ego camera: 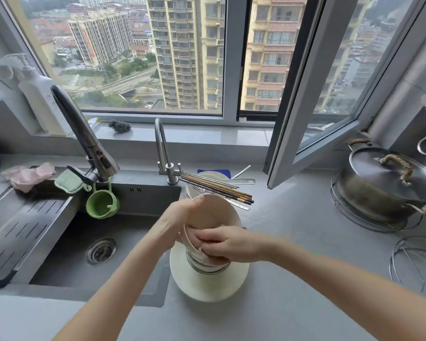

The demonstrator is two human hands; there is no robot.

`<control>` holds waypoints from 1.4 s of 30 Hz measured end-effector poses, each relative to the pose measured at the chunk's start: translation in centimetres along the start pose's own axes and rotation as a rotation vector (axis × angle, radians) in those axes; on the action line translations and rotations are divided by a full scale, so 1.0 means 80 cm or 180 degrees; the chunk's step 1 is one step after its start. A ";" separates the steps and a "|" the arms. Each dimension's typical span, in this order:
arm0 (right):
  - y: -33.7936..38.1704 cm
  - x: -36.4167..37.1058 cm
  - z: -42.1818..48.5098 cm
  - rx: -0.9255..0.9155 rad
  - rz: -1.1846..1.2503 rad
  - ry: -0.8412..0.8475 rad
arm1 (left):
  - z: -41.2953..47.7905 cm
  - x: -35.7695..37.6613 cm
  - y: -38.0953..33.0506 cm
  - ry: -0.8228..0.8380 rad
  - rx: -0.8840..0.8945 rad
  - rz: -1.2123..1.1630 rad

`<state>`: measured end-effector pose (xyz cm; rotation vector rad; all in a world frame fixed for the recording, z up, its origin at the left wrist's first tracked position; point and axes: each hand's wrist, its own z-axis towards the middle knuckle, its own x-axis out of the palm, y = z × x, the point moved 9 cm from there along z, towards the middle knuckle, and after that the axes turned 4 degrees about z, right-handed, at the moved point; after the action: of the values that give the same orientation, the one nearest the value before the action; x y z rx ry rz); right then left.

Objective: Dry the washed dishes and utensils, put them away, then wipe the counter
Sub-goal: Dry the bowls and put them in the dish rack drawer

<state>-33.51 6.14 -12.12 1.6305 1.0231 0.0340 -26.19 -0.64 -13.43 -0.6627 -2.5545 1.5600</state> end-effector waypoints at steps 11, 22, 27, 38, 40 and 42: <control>0.021 -0.030 -0.023 -0.0786 -0.3723 -0.0499 | -0.002 0.032 0.009 0.0545 -0.0287 0.0196; -0.032 -0.097 -0.108 0.0181 0.3330 -0.2119 | 0.005 0.068 0.027 0.0497 -0.0392 -0.0363; -0.046 -0.149 -0.154 0.0333 0.2167 -0.2928 | 0.008 0.096 0.012 0.0722 -0.0249 -0.0626; -0.036 -0.044 -0.132 0.0262 -0.1733 -0.1474 | -0.016 0.170 -0.051 0.1154 0.0688 -0.0297; -0.031 -0.048 -0.130 0.0291 -0.1159 -0.1502 | -0.015 0.177 -0.052 0.1103 0.0569 -0.0392; -0.025 -0.041 -0.136 0.0230 -0.0672 -0.1201 | -0.012 0.181 -0.049 0.1205 0.0356 -0.0408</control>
<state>-42.41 12.55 -8.40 1.5108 0.9029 -0.4409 -40.29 4.43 -11.85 -0.6900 -2.1731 1.3722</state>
